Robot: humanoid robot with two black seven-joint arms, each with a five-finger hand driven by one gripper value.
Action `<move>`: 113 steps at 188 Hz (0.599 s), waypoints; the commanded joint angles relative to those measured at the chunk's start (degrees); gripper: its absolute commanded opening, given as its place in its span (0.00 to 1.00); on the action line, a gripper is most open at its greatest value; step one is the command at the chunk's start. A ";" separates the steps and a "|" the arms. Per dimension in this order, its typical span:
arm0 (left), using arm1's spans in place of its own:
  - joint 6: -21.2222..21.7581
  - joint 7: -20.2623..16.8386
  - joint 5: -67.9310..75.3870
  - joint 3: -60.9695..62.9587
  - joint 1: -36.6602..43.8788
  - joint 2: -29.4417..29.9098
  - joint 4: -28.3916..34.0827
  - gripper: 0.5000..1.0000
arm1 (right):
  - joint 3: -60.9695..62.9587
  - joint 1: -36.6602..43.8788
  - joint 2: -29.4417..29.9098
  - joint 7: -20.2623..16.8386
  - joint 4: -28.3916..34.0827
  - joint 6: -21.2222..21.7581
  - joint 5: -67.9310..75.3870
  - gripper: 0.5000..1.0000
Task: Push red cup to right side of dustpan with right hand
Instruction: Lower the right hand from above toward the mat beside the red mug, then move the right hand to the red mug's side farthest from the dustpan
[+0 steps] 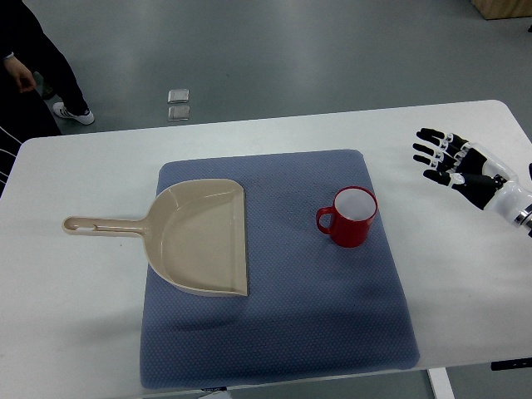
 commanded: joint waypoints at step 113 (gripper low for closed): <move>0.00 0.00 0.01 0.02 0.00 0.00 0.01 1.00 | -0.21 -3.34 6.36 0.01 0.90 -4.06 -7.35 0.87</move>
